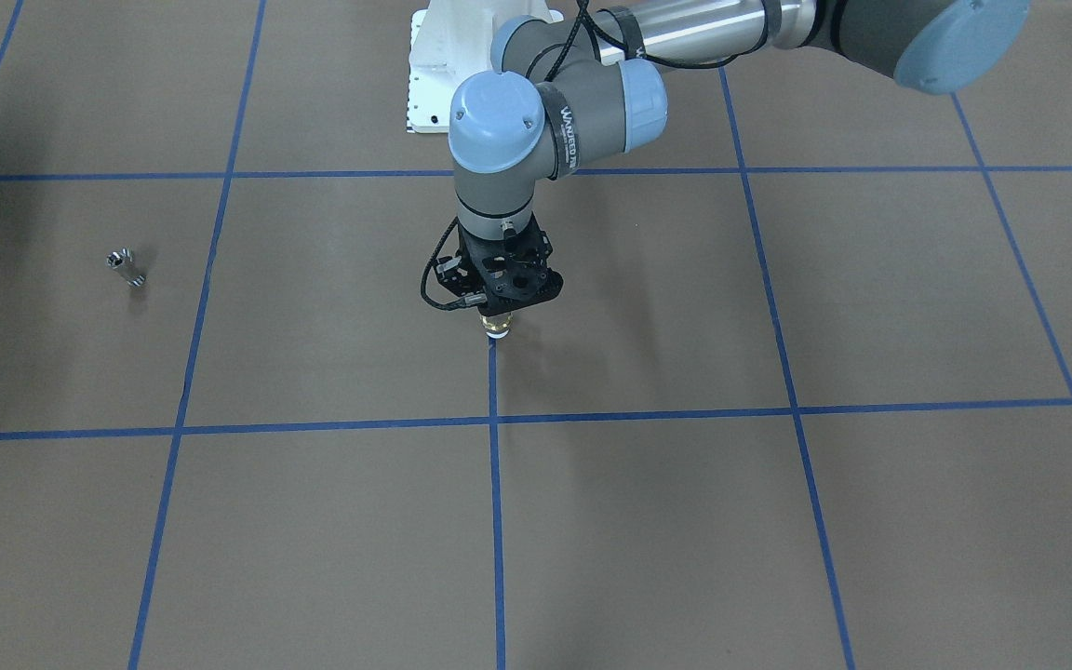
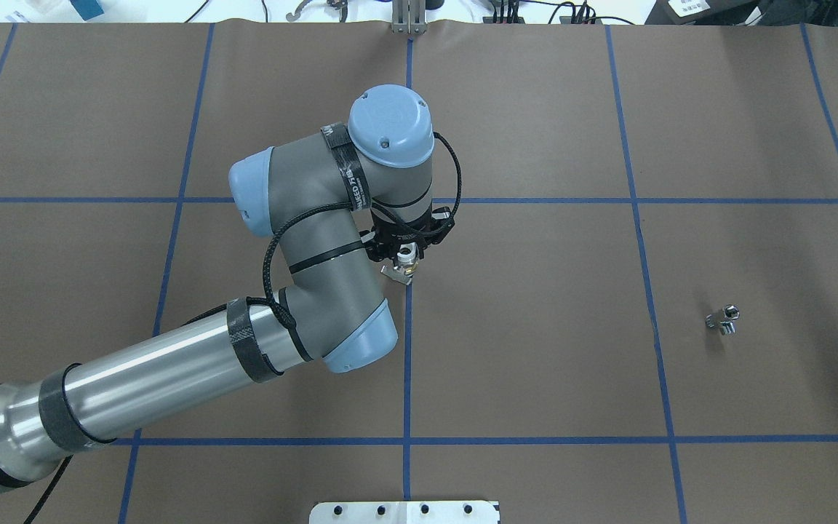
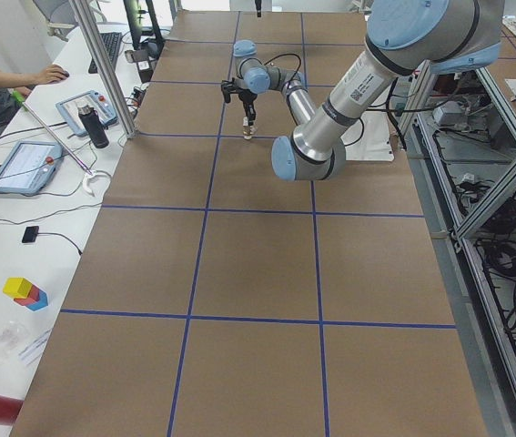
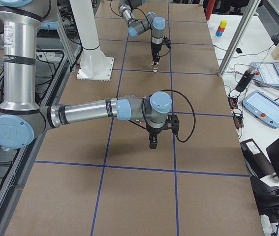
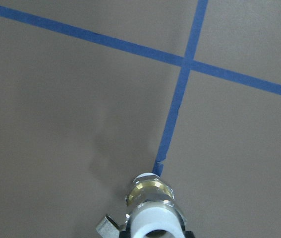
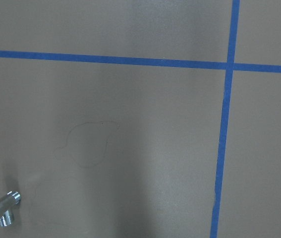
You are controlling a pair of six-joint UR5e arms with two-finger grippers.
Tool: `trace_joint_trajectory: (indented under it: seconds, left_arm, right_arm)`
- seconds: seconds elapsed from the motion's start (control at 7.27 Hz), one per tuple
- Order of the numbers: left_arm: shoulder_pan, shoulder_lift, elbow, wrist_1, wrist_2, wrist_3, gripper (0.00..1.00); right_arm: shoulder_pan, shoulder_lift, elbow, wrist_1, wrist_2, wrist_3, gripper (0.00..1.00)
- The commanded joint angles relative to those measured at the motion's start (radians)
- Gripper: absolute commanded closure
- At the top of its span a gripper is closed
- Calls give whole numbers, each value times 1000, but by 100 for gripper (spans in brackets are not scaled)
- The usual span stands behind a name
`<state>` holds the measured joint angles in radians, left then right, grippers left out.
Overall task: Assemble PPR valve and pipe with both arms
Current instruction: 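Lower the white valve upright at table center and open the left gripper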
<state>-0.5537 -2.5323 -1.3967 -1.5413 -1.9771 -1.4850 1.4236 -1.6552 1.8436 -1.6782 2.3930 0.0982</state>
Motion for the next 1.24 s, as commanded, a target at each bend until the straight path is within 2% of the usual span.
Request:
trace_joint_trajectory:
  seconds: [0.0,0.69,0.83,0.96,1.1]
  left_arm:
    - [0,-5,1,-5,0,-11,100]
    - [0,-3,8,-8,0,-9,100]
    - [0,-3,18,-28,0,-14,88]
    - [0,-2,28,-43,0,-14,71]
    - [-2,-2,28,-46,0,-9,40]
  right_arm:
    - [0,-2,-3,0,0,0,0]
    - [0,-2,-4,0,0,0,0]
    - [-2,-2,-6,0,-2,0,0]
    - [-2,-2,-6,0,-2,0,0]
    - [-2,-2,-6,0,-2,0,0]
